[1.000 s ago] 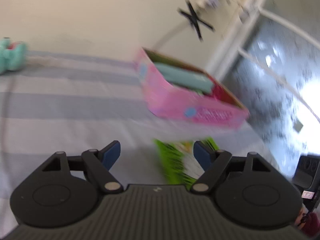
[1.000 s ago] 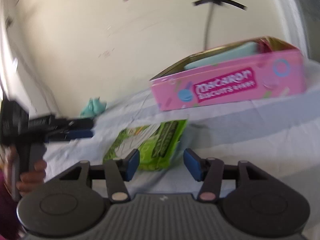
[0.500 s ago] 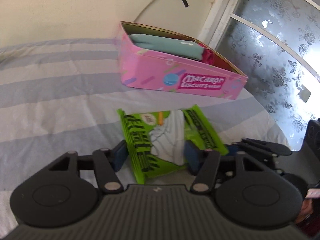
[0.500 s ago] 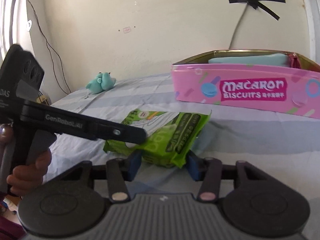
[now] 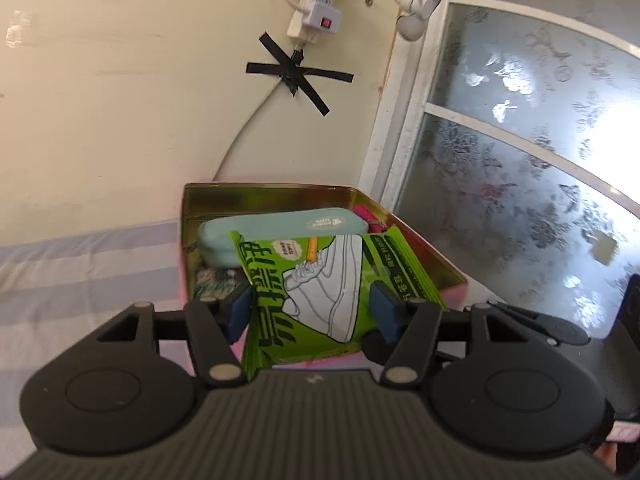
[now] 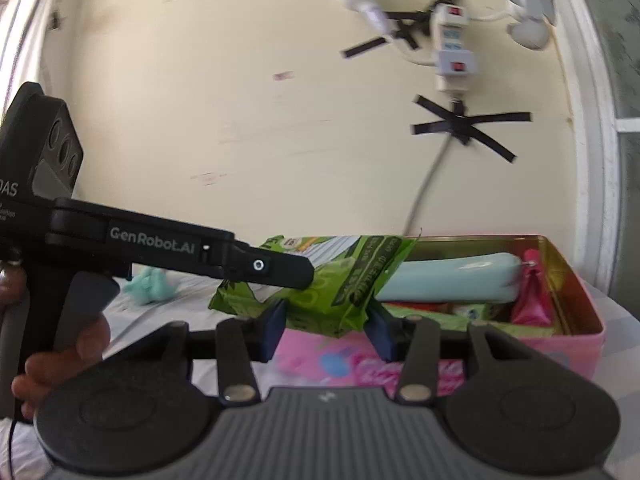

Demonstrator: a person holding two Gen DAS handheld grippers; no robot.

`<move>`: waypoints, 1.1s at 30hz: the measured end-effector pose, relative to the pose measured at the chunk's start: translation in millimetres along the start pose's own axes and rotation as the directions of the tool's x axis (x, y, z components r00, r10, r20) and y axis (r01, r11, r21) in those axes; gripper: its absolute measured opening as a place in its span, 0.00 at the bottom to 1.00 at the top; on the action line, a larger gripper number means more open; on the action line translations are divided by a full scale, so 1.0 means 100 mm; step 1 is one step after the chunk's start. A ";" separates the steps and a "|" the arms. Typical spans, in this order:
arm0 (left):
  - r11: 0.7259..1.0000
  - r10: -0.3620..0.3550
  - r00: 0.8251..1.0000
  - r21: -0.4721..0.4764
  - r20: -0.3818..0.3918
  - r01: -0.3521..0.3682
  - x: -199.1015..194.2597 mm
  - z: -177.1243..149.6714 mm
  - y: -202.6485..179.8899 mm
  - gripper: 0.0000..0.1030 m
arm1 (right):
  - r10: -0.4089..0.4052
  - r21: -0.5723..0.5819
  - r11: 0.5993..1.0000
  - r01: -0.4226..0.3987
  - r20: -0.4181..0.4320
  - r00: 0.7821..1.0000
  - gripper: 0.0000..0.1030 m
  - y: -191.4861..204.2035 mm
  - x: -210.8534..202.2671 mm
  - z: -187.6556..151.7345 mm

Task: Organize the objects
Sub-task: 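Lower the green packet into the pink tin and open both tools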

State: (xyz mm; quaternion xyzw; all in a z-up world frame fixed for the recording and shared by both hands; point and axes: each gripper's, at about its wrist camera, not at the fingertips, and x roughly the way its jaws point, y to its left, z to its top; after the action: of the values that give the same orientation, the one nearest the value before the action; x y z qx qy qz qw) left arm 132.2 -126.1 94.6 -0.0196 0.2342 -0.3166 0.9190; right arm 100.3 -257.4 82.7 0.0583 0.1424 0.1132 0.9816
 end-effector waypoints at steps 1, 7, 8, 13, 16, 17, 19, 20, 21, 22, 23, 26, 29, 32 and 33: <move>1.000 0.007 1.000 0.002 -0.004 -0.007 0.12 0.03 -0.01 0.62 | -0.012 0.001 1.000 0.012 0.000 1.000 0.42 -0.07 0.07 0.02; 0.998 0.059 0.996 -0.018 -0.060 -0.060 0.67 0.07 0.05 0.65 | -0.090 0.025 0.996 0.091 -0.049 0.995 0.52 -0.41 0.47 -0.02; 0.996 0.080 0.995 -0.022 -0.067 -0.082 0.74 0.05 0.06 0.66 | -0.129 0.031 0.991 0.131 -0.049 0.990 0.54 -0.46 0.53 -0.04; 0.992 0.124 0.990 -0.024 -0.073 -0.126 0.78 -0.02 0.09 0.70 | -0.190 0.094 0.977 0.190 -0.009 0.982 0.55 -0.57 0.45 -0.10; 0.990 0.139 0.988 -0.018 -0.067 -0.141 0.66 -0.01 0.06 0.70 | -0.199 0.120 0.973 0.197 0.007 0.980 0.55 -0.54 0.31 -0.12; 0.989 0.144 0.988 -0.012 -0.055 -0.145 0.59 -0.01 0.04 0.70 | -0.204 0.134 0.970 0.200 0.011 0.979 0.55 -0.53 0.25 -0.12; 0.988 0.156 0.987 -0.003 -0.035 -0.156 0.48 -0.02 0.01 0.71 | -0.203 0.170 0.966 0.196 0.028 0.979 0.55 -0.51 0.15 -0.13; 0.986 0.167 0.986 0.003 -0.028 -0.167 0.42 -0.03 -0.01 0.72 | -0.204 0.187 0.963 0.194 0.037 0.978 0.55 -0.48 0.08 -0.15; 0.984 0.178 0.984 0.007 -0.024 -0.178 0.36 -0.05 -0.03 0.73 | -0.208 0.199 0.960 0.196 0.042 0.977 0.55 -0.46 0.02 -0.15; 0.982 0.188 0.982 0.011 -0.022 -0.188 0.32 -0.07 -0.04 0.73 | -0.214 0.210 0.957 0.200 0.046 0.976 0.55 -0.43 -0.03 -0.17; 0.980 0.197 0.980 0.015 -0.019 -0.196 0.25 -0.10 -0.05 0.73 | -0.218 0.221 0.954 0.203 0.046 0.975 0.55 -0.40 -0.08 -0.18; 0.976 0.216 0.976 0.027 -0.013 -0.215 0.11 -0.18 -0.05 0.73 | -0.226 0.244 0.946 0.213 0.029 0.974 0.55 -0.34 -0.20 -0.23; 0.973 0.230 0.973 0.032 -0.007 -0.229 -0.01 -0.29 -0.04 0.73 | -0.233 0.246 0.942 0.228 -0.009 0.972 0.55 -0.28 -0.26 -0.29; 0.967 0.253 0.968 0.039 -0.010 -0.252 -0.10 -0.39 0.00 0.74 | -0.223 0.258 0.938 0.230 -0.056 0.973 0.55 -0.24 -0.27 -0.35; 0.966 0.258 0.966 0.040 -0.015 -0.257 -0.12 -0.42 0.03 0.74 | -0.218 0.263 0.937 0.229 -0.071 0.973 0.55 -0.23 -0.26 -0.37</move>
State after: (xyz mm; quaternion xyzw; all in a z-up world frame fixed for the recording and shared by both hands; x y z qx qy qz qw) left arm 107.3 -111.9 61.9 0.0312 0.2380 -0.1993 0.9501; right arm 70.0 -282.3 50.9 0.1722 0.1820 -0.0184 0.9679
